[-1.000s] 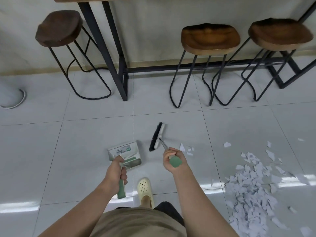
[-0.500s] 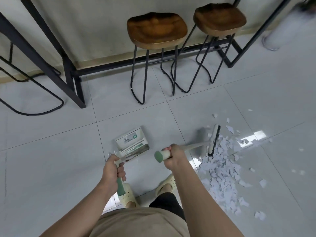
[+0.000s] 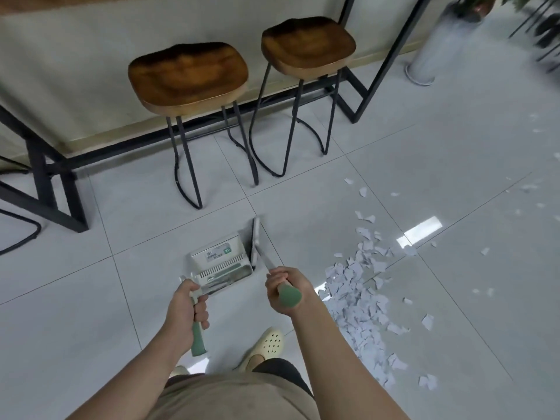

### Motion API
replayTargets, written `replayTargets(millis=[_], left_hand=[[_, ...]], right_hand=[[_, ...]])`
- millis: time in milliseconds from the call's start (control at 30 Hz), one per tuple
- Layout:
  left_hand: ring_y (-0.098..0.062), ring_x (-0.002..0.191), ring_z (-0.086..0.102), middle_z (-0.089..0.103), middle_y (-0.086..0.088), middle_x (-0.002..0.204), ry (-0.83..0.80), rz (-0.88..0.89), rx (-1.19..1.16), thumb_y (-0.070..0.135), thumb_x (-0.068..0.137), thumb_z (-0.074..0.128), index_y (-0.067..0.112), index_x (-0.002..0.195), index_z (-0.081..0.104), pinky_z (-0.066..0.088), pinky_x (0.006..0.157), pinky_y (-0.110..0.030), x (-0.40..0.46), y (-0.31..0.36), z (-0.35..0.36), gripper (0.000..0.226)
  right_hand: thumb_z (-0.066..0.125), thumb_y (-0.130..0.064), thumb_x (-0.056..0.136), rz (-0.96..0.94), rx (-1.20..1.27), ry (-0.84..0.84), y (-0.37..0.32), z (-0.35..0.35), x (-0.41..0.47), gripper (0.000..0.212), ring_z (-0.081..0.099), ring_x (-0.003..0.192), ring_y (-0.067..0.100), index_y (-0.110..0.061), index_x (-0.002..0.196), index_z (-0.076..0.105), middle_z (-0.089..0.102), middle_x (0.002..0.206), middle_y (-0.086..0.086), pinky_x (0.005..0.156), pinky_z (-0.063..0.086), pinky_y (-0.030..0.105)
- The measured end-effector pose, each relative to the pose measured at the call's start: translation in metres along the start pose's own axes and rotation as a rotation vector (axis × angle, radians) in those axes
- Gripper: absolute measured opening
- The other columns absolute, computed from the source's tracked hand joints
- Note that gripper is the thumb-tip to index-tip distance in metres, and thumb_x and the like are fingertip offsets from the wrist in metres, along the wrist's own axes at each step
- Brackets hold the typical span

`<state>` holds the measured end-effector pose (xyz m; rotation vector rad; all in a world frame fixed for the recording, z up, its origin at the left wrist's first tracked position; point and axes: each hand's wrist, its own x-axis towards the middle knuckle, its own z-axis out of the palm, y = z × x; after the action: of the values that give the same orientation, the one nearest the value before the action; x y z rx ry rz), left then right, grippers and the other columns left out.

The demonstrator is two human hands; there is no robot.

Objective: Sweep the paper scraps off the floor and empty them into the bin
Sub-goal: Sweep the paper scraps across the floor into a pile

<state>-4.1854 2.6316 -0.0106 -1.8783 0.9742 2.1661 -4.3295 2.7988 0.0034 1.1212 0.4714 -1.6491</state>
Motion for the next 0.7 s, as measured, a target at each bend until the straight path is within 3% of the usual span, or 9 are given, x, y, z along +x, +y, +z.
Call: replayTargets(millis=[133, 233, 333, 400, 533, 700], left_hand=[[-0.010, 0.031, 0.026, 0.031, 0.005, 0.044, 0.012, 0.011, 0.051, 0.029, 0.090, 0.051, 0.012, 0.077, 0.049, 0.026, 0.036, -0.018, 0.006, -0.001, 0.049, 0.021], [-0.011, 0.032, 0.026, 0.032, 0.004, 0.046, -0.016, 0.038, 0.121, 0.028, 0.088, 0.051, 0.016, 0.073, 0.046, 0.028, 0.036, -0.018, 0.013, 0.001, 0.080, 0.020], [-0.012, 0.033, 0.025, 0.032, 0.003, 0.047, -0.051, 0.042, 0.189, 0.028, 0.087, 0.051, 0.017, 0.071, 0.043, 0.028, 0.037, -0.017, 0.019, 0.007, 0.105, 0.020], [-0.011, 0.033, 0.024, 0.032, 0.004, 0.046, -0.086, 0.039, 0.227, 0.028, 0.087, 0.050, 0.018, 0.072, 0.043, 0.028, 0.037, -0.016, 0.020, 0.014, 0.122, 0.020], [-0.010, 0.032, 0.024, 0.030, 0.006, 0.045, -0.146, 0.025, 0.303, 0.028, 0.087, 0.050, 0.015, 0.073, 0.047, 0.027, 0.038, -0.015, 0.026, 0.028, 0.149, 0.020], [-0.012, 0.034, 0.024, 0.030, 0.004, 0.048, -0.267, -0.038, 0.474, 0.031, 0.086, 0.052, 0.012, 0.075, 0.048, 0.026, 0.037, -0.019, 0.043, 0.049, 0.180, 0.022]], right_hand=[[0.046, -0.001, 0.090, -0.104, 0.022, 0.091, -0.058, -0.011, -0.031, 0.037, 0.038, 0.025, 0.011, -0.022, 0.063, 0.031, 0.034, 0.039, -0.005, 0.026, 0.034, 0.017], [0.043, 0.000, 0.091, -0.262, 0.033, 0.262, -0.101, -0.026, -0.058, 0.036, 0.036, 0.026, 0.013, -0.017, 0.061, 0.034, 0.036, 0.046, -0.003, 0.028, 0.033, 0.016], [0.038, -0.002, 0.092, -0.419, -0.110, 0.431, -0.129, -0.032, -0.067, 0.027, 0.043, 0.048, 0.015, -0.012, 0.067, 0.038, 0.041, 0.068, 0.000, 0.040, 0.039, 0.017], [0.041, 0.000, 0.088, -0.455, -0.167, 0.522, -0.140, -0.035, -0.065, 0.025, 0.041, 0.054, 0.016, -0.012, 0.065, 0.040, 0.041, 0.067, 0.001, 0.046, 0.039, 0.020], [0.038, 0.004, 0.085, -0.556, -0.087, 0.513, -0.143, -0.042, -0.061, 0.018, 0.041, 0.048, 0.014, -0.011, 0.074, 0.040, 0.041, 0.063, 0.004, 0.044, 0.039, 0.021], [0.052, 0.000, 0.090, -0.711, 0.205, 0.518, -0.133, -0.056, -0.065, 0.011, 0.038, 0.033, 0.011, -0.010, 0.086, 0.050, 0.039, 0.049, 0.000, 0.041, 0.038, 0.019]])
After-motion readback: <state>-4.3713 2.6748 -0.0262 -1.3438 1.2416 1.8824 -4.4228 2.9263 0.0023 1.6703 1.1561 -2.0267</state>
